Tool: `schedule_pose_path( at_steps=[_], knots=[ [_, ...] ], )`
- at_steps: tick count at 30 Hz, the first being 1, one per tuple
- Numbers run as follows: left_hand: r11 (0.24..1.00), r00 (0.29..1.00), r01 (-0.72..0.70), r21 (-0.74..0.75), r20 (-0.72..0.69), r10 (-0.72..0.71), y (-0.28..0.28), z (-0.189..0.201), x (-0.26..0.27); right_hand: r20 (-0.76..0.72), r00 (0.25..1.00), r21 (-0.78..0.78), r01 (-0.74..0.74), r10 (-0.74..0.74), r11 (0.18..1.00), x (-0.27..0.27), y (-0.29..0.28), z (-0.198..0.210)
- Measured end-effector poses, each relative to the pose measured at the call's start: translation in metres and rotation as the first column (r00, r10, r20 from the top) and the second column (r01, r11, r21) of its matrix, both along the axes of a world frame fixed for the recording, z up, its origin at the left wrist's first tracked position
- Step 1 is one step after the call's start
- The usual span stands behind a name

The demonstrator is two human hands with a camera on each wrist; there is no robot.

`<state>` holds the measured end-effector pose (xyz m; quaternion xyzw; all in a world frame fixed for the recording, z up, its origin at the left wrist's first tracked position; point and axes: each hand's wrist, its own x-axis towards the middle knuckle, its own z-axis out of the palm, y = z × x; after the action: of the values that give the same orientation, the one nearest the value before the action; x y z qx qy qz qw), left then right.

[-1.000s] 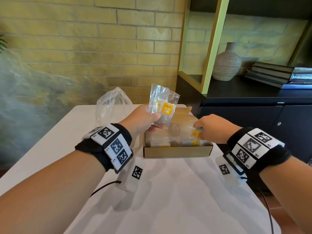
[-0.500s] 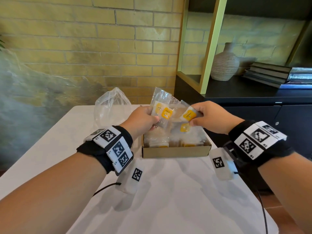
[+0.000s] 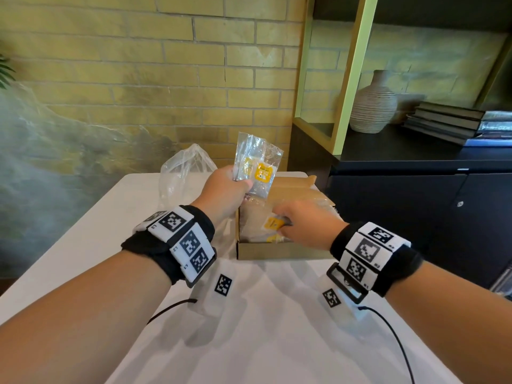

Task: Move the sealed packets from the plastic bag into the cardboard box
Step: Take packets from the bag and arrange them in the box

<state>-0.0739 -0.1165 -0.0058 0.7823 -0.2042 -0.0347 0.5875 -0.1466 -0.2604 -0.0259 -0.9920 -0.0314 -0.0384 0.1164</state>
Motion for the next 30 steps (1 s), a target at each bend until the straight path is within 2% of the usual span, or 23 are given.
schedule_pose_path(
  at_steps=[8, 16, 22, 26, 30],
  knots=[
    [1.000, 1.000, 0.014, 0.016, 0.007, -0.014, 0.000, -0.004, 0.002, -0.036, 0.998, 0.007, 0.043, -0.043, 0.999, -0.008, -0.023, 0.018],
    [0.995, 0.991, 0.082, 0.064, 0.100, -0.088, 0.001, -0.007, 0.000, -0.195, 0.962, -0.218, 0.145, -0.189, 0.965, -0.026, -0.048, 0.014],
    [0.990, 0.982, 0.100, 0.098, 0.151, -0.114, -0.003, -0.005, -0.004, -0.059, 0.982, -0.189, 0.163, -0.177, 0.968, -0.023, -0.058, 0.019],
    [0.988, 0.981, 0.120, 0.099, 0.140, -0.133, -0.004, -0.004, -0.006, -0.165, 0.967, -0.266, 0.146, -0.194, 0.953, -0.024, -0.055, 0.017],
    [0.965, 0.973, 0.213, 0.154, 0.052, -0.223, -0.006, -0.012, -0.009, -0.276, 0.944, -0.362, 0.070, -0.178, 0.930, -0.025, -0.049, 0.009]
  ],
)
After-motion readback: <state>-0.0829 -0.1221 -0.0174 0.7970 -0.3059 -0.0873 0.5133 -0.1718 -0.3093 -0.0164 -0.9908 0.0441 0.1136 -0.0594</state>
